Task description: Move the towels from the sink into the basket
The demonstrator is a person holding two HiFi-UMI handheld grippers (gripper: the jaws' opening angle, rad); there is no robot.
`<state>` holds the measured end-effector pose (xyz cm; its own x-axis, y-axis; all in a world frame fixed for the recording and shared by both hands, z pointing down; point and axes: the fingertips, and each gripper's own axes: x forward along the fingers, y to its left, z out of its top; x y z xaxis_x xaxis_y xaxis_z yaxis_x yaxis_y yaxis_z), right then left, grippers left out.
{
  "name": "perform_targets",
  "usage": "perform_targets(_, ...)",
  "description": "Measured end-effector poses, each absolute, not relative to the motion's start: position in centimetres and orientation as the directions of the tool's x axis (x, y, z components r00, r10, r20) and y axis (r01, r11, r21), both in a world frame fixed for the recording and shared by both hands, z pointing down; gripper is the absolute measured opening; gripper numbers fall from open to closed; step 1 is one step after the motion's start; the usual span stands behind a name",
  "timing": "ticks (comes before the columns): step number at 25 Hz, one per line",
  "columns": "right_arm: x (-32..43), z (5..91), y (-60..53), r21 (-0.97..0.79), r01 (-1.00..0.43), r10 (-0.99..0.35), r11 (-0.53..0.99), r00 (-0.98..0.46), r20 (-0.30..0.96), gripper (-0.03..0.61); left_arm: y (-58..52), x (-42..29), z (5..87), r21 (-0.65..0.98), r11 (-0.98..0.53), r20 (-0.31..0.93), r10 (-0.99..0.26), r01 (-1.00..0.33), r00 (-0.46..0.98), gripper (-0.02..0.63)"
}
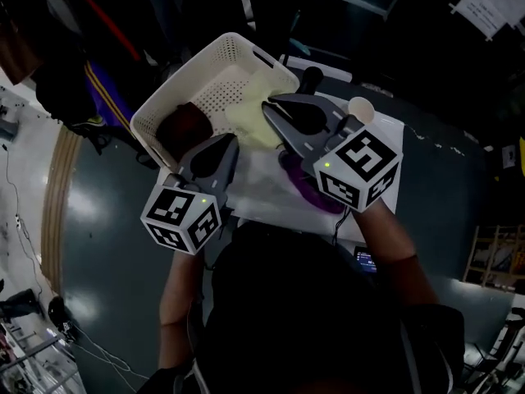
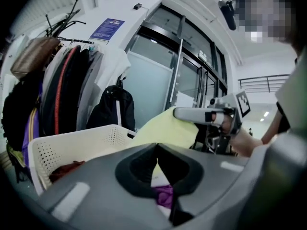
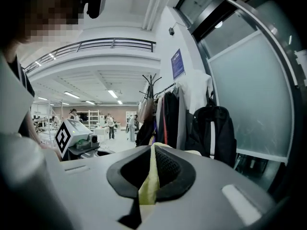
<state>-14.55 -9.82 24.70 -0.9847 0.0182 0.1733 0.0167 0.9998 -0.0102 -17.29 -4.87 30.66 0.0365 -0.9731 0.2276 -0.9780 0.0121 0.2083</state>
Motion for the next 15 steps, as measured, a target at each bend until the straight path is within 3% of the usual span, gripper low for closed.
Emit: perform_targets(15, -22.1, 28.7, -7.9, 0.008, 0.106, 0.102, 0.994, -0.968, 0.228, 0.005, -0.2, -22.4, 30.8, 0.212, 0.202, 0.230, -0.961, -0.956, -0.152, 0.005)
